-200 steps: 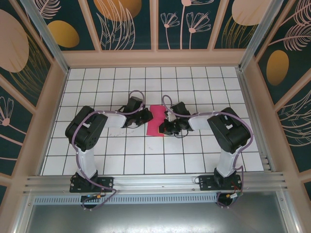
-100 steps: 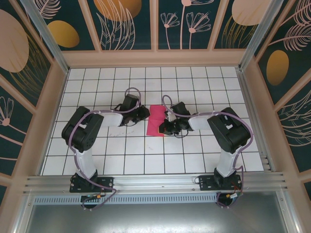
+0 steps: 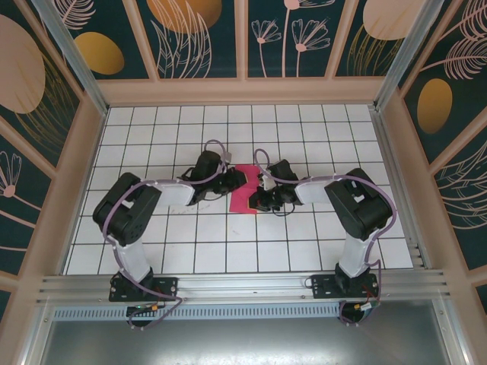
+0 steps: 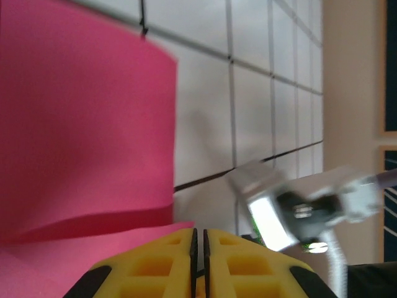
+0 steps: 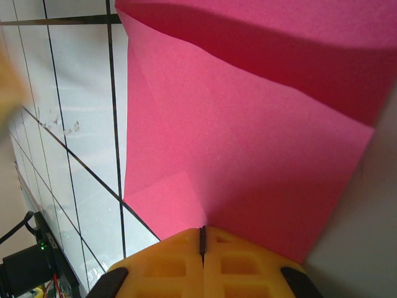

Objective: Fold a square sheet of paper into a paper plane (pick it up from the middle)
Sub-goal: Fold the triangle a second time at the center of the table.

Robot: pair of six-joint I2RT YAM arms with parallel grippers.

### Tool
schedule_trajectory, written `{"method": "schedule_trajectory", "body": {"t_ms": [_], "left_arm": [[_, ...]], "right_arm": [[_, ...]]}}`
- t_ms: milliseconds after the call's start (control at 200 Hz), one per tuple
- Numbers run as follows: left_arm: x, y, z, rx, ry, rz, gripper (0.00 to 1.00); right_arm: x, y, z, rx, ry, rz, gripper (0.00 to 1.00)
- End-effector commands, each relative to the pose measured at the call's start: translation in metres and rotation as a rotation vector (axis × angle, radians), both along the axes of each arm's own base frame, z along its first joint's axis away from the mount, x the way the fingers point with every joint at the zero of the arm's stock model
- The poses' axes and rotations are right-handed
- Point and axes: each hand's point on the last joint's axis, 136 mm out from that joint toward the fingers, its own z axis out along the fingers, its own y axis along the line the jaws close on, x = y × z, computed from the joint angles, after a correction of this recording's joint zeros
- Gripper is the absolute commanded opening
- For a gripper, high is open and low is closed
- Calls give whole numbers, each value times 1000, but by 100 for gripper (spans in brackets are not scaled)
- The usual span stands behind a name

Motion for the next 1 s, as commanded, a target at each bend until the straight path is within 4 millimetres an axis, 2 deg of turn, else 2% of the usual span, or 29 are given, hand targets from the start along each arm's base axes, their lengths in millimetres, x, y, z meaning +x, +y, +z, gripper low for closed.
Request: {"method": "schedule_trajectory", "body": {"t_ms": [0,140,250,370,465,766,841,911,996], "left_arm": [[1,7,-25,35,64,49,14],[-5,19,-59,131,136,78,13],[-13,31,-79,214,180,86,12],[-17,36,-83,235,189,83,12],[-16,33,-80,226,180,72,11],[-15,30,-75,208,173,65,12],[-15,30,-75,211,172,61,12],[-15,31,-77,220,173,64,12],[-17,31,-81,223,185,60,11]], "right_arm": [[-19,-20,-26,-103,97,-19,0],[-15,-15,-17,-78,79,-15,0],[-6,-5,3,-31,44,-6,0],[10,9,33,33,-3,5,0],[18,16,39,45,-9,3,0],[20,17,1,-27,62,8,0],[19,8,-12,-93,84,-12,0],[8,-5,-31,-152,128,-15,0],[-7,-13,-41,-191,162,1,1]]}}
